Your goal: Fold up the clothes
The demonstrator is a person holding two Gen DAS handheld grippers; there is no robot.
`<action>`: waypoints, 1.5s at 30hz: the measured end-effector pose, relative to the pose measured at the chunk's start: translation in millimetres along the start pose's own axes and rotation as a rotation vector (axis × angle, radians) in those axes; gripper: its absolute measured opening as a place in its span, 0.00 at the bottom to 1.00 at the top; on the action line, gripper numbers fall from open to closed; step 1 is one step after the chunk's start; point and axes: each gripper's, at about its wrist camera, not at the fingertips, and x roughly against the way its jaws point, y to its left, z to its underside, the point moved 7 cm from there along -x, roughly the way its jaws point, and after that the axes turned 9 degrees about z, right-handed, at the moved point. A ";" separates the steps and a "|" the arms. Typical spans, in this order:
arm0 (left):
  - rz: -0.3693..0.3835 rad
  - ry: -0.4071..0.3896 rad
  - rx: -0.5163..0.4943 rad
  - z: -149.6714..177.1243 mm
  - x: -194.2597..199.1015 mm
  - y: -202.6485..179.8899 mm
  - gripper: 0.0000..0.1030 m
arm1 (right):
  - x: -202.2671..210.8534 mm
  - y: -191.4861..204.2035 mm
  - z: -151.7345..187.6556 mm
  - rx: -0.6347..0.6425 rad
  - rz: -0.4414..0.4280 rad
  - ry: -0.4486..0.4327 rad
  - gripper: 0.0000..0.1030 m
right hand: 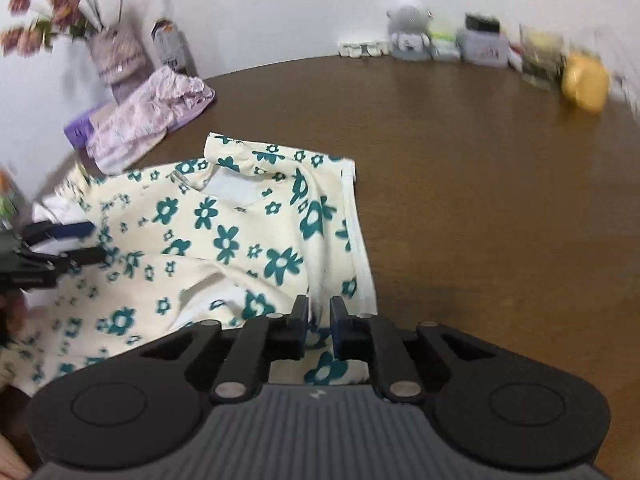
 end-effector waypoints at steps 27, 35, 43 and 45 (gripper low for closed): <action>-0.012 0.005 -0.020 0.7 -0.8 -1.5 0.71 | -8.9 17.2 -42.2 0.069 0.018 -0.087 0.38; -0.005 0.002 -0.014 0.4 -0.2 -1.1 0.71 | -76.8 39.6 -88.9 0.160 0.070 -0.065 0.10; 0.007 -0.007 -0.003 0.8 1.4 -0.2 0.71 | -83.5 28.3 -85.8 0.102 0.081 -0.044 0.07; 0.010 -0.009 0.003 0.5 2.0 0.4 0.71 | -73.8 27.7 -83.1 0.071 0.061 -0.051 0.18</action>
